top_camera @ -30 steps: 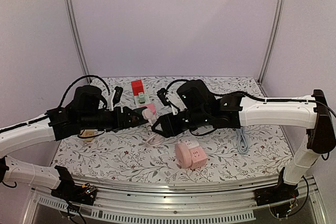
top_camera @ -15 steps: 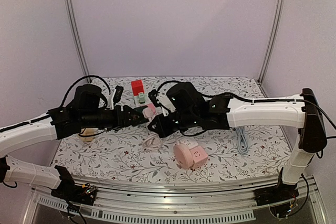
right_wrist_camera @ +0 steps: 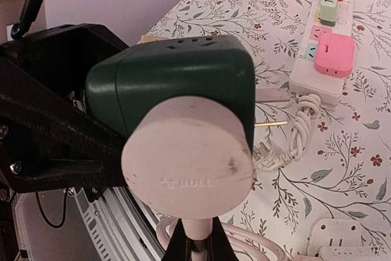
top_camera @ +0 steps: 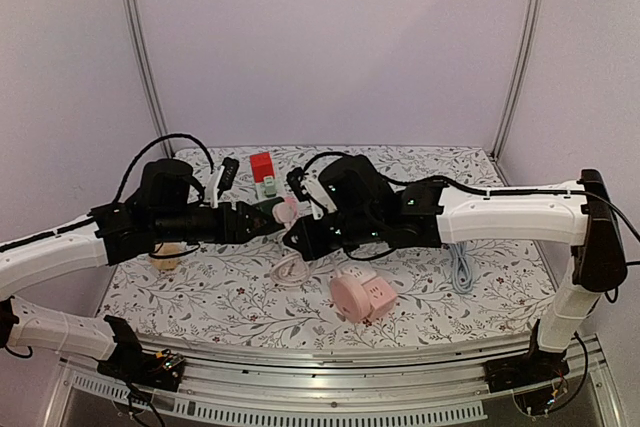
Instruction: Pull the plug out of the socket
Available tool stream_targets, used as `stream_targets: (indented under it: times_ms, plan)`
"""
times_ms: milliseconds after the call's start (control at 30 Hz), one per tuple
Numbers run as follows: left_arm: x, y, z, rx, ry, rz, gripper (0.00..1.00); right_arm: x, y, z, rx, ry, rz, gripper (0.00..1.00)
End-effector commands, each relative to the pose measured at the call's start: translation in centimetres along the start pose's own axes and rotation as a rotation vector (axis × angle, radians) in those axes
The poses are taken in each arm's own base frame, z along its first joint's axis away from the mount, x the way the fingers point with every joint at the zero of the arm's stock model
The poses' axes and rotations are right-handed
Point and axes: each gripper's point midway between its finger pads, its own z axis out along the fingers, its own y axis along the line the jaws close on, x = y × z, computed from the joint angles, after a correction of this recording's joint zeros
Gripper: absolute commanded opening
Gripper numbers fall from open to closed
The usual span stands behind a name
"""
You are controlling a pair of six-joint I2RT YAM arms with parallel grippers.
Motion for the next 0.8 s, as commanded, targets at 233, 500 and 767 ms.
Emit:
stream_targets:
  times_ms: [233, 500, 767]
  plan:
    - [0.0, 1.7, -0.5, -0.064, -0.020, -0.104, 0.15, -1.7, -2.9, -1.6, 0.091, -0.071, 0.056, 0.00]
    - [-1.9, -2.0, -1.0, 0.131, -0.058, -0.197, 0.15, 2.4, -5.4, 1.8, 0.158, 0.024, 0.084, 0.00]
    - [-2.8, -2.9, -1.8, 0.181, -0.085, -0.214, 0.15, 3.3, -6.2, 2.8, 0.188, 0.043, 0.086, 0.00]
